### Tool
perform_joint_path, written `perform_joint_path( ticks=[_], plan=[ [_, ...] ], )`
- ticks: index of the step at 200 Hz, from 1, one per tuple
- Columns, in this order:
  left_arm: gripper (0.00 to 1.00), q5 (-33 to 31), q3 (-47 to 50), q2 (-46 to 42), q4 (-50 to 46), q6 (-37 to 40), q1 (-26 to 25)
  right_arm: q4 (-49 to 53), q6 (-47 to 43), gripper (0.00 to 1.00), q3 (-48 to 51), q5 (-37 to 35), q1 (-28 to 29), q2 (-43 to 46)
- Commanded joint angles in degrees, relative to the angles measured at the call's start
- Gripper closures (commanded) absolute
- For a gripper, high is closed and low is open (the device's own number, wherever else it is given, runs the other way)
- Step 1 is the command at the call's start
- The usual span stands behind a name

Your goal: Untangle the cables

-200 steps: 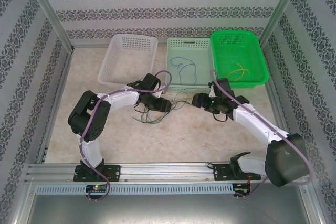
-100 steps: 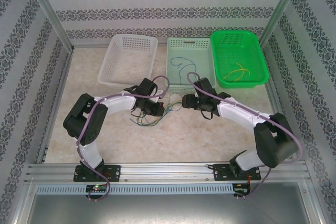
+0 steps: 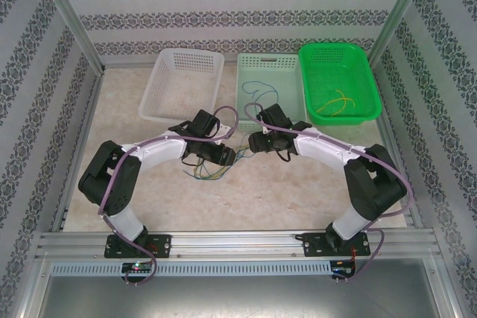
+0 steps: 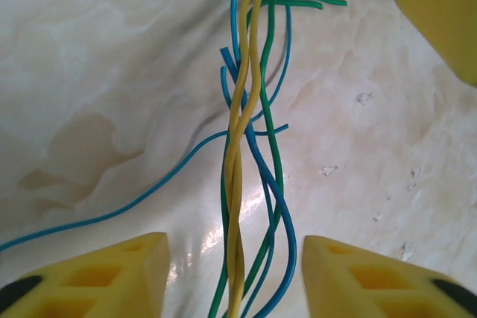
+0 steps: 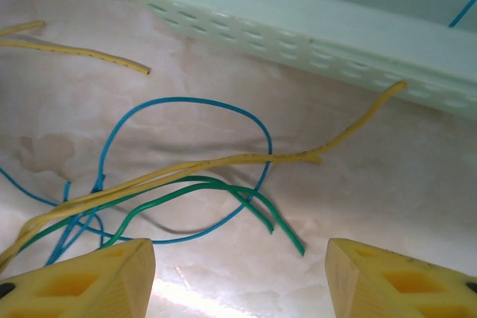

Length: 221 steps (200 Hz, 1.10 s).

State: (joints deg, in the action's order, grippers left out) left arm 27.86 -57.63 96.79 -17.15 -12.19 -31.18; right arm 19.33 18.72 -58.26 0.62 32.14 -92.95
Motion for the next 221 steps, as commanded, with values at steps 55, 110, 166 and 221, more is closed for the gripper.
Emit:
perform_joint_path(
  ticks=[55,110,166,221],
  plan=[
    [0.28,-0.03,3.07,-1.26,0.84,-1.02,-0.7,1.9,-4.21,0.4,-3.4,-2.21,0.51,-3.93],
    [0.38,2.61,1.23,4.35,4.27,-2.23,-0.73,-0.68,-1.17,0.43,-1.35,-1.69,0.62,-2.72],
    [0.91,2.67,1.88,3.01,4.73,1.99,-1.36,1.49,-4.07,0.42,-2.58,-3.4,0.91,-3.03],
    [1.0,2.39,2.1,1.2,-0.26,7.23,-2.37,1.76,-9.48,0.37,-3.14,-4.45,1.08,-2.04]
  ],
)
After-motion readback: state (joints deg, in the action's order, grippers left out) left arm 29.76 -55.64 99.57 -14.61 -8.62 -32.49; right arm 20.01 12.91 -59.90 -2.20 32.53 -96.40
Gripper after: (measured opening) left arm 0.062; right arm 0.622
